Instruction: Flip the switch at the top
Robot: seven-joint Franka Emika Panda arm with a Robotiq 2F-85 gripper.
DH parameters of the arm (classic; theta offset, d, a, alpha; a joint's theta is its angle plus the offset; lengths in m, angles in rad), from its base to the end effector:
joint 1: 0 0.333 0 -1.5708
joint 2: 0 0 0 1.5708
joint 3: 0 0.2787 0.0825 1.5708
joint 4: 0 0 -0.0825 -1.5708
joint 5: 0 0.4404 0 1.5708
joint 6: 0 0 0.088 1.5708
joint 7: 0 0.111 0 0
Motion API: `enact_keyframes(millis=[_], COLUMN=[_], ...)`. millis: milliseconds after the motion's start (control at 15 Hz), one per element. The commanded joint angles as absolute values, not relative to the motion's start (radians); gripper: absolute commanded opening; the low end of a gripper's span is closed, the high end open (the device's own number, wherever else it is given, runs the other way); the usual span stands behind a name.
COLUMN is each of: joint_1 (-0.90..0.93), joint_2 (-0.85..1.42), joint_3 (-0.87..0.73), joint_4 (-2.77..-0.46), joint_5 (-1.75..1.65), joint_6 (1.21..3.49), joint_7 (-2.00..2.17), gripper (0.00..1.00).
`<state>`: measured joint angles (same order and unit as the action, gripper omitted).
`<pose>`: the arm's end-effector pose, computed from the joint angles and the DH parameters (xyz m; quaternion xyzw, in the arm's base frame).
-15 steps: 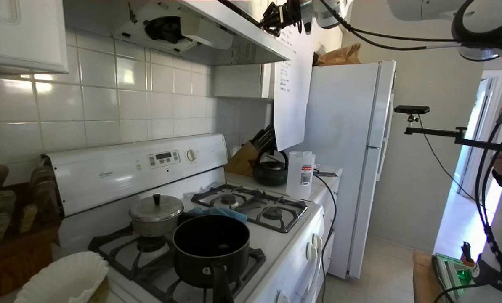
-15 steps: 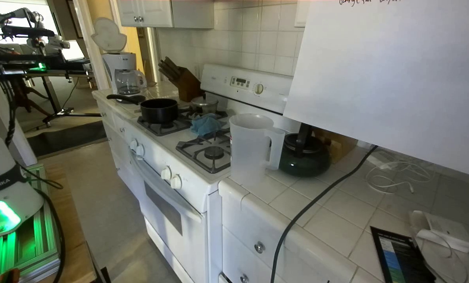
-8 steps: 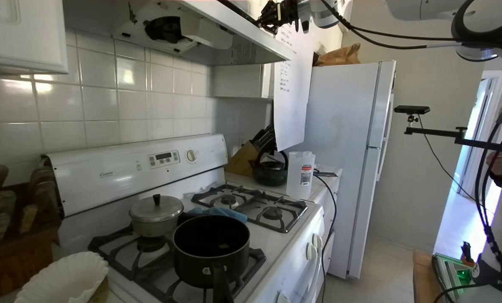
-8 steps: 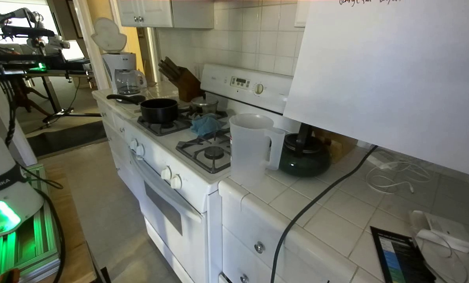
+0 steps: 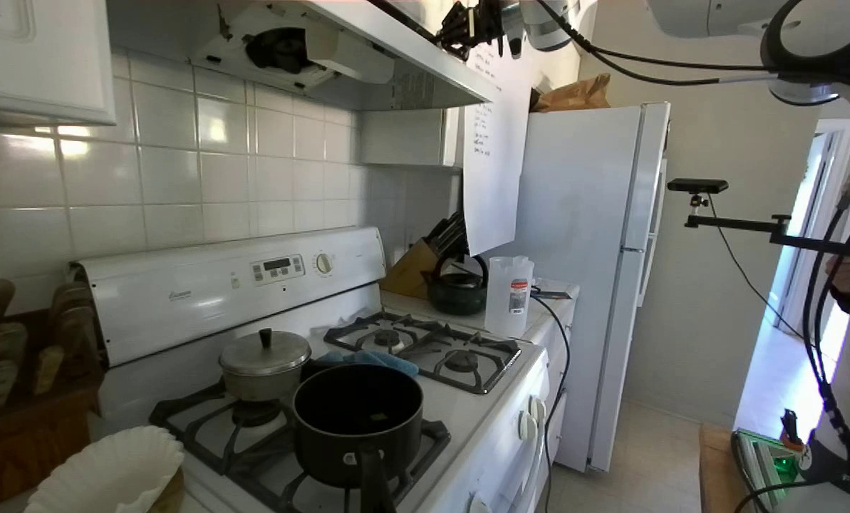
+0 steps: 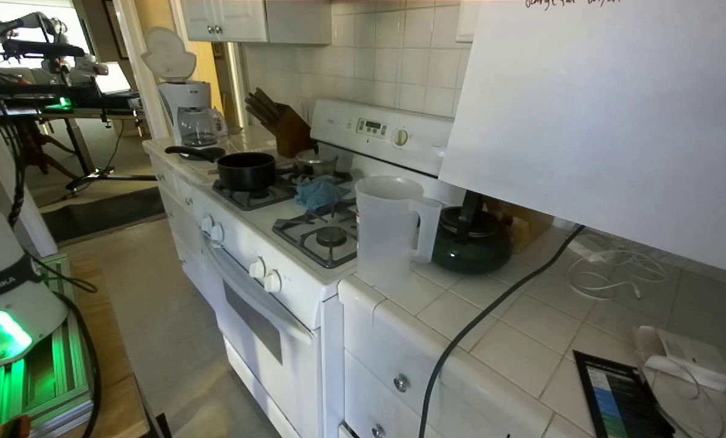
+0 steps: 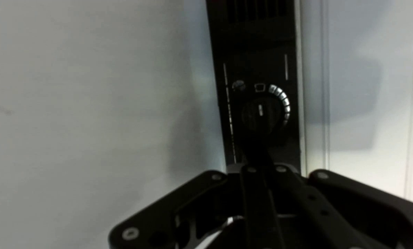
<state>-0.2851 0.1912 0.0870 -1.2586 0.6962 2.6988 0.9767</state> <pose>0.6756 -0.1650 0.7671 -0.5384 0.5623 -0.3921 0.4902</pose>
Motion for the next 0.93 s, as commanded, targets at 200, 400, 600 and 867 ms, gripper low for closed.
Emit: enact_keyframes(millis=[200, 400, 600, 867], joint_1=[-0.282, -0.288, -0.291, -0.291], joint_2=[0.151, 0.128, 0.102, 0.078], joint_3=[0.079, 0.082, 0.076, 0.061], joint_4=[-1.302, -1.313, -1.337, -1.376], joint_5=[0.672, 0.688, 0.679, 0.661], joint_6=[2.695, 2.676, 2.67, 2.67], joint_7=[0.987, 0.978, 0.974, 0.979], gripper=[0.0, 0.0, 0.0, 0.0])
